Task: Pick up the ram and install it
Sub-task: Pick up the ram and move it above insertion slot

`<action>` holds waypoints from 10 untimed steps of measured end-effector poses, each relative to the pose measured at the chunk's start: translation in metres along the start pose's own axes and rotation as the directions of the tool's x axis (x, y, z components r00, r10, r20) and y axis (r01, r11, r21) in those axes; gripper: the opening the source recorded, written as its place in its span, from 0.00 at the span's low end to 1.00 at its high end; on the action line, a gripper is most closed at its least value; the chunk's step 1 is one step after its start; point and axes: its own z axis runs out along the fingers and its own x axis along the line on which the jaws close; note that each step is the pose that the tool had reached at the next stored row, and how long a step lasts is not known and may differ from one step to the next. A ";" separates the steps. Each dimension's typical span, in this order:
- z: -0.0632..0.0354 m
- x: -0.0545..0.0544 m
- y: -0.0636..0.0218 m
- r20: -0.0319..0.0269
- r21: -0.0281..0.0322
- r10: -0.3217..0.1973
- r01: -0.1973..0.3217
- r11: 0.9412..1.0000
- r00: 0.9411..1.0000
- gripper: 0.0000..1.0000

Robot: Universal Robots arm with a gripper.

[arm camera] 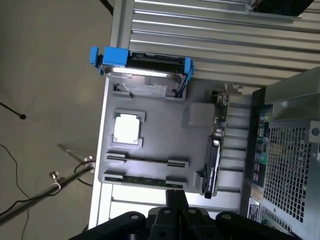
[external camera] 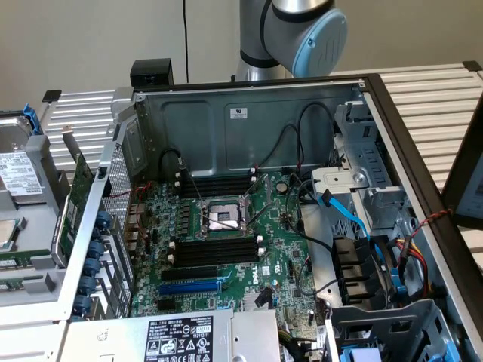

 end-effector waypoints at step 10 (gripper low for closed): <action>0.0006 0.000 0.0000 -0.008 -0.004 -0.181 0.181 0.984 0.983 0.10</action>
